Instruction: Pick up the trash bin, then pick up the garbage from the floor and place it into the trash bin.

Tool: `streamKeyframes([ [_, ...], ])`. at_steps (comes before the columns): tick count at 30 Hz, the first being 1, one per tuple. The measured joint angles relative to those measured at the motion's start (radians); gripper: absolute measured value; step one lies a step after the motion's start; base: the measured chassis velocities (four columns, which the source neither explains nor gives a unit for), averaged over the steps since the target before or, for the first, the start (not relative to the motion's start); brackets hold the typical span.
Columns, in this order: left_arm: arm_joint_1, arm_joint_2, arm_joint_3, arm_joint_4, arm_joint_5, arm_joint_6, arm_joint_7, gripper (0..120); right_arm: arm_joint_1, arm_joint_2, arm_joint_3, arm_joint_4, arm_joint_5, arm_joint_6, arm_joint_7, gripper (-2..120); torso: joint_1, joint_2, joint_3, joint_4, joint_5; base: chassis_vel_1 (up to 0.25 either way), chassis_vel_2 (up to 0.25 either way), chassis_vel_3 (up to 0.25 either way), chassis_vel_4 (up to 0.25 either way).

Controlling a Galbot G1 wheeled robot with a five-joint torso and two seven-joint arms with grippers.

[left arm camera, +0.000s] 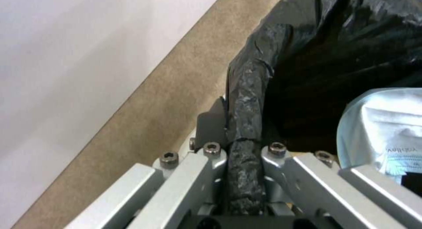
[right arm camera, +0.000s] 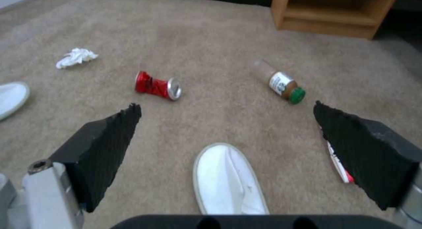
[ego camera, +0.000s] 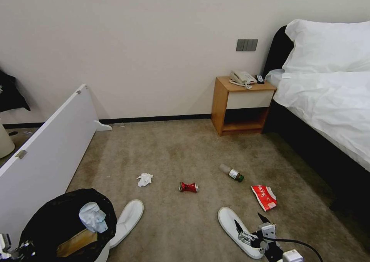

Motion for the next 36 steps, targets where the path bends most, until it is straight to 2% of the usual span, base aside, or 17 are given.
streamKeyframes([
  [16,-0.004,0.0,-0.01,0.008,0.001,0.0,0.0,3,0.016,0.004,-0.005,-0.007,0.025,-0.028,0.014,100,0.0,0.0,0.0,0.0,0.0,-0.02,0.017,0.022,-0.024],
  [36,-0.016,0.016,-0.102,0.069,-0.033,0.0,0.002,3,0.001,0.027,0.119,0.032,0.195,-0.164,0.009,100,0.0,0.0,0.0,0.0,0.0,0.0,0.0,0.0,0.0],
])
